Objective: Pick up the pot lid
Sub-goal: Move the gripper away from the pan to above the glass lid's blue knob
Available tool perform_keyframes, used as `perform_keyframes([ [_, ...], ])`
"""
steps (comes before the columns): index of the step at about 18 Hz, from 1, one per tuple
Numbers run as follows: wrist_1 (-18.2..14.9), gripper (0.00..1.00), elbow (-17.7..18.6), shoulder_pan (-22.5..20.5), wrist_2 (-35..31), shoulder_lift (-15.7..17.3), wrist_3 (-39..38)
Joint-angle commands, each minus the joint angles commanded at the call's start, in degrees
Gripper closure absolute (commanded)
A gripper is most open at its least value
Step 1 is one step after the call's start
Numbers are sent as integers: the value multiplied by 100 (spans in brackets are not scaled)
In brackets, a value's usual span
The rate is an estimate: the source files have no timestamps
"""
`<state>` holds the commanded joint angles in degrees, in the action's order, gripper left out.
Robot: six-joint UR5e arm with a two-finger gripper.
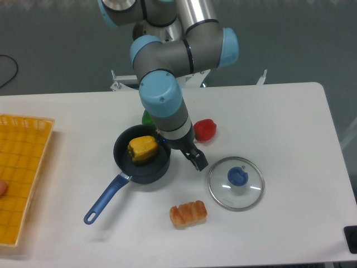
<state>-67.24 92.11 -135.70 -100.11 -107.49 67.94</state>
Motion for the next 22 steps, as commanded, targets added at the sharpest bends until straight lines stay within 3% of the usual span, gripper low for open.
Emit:
perform_keyframes([
  [6,26,0,263,-263,53,167,-70],
  [14,26,0,273,-843,79,176,-18],
  [22,483,0,256,-1257,97,-201,220],
])
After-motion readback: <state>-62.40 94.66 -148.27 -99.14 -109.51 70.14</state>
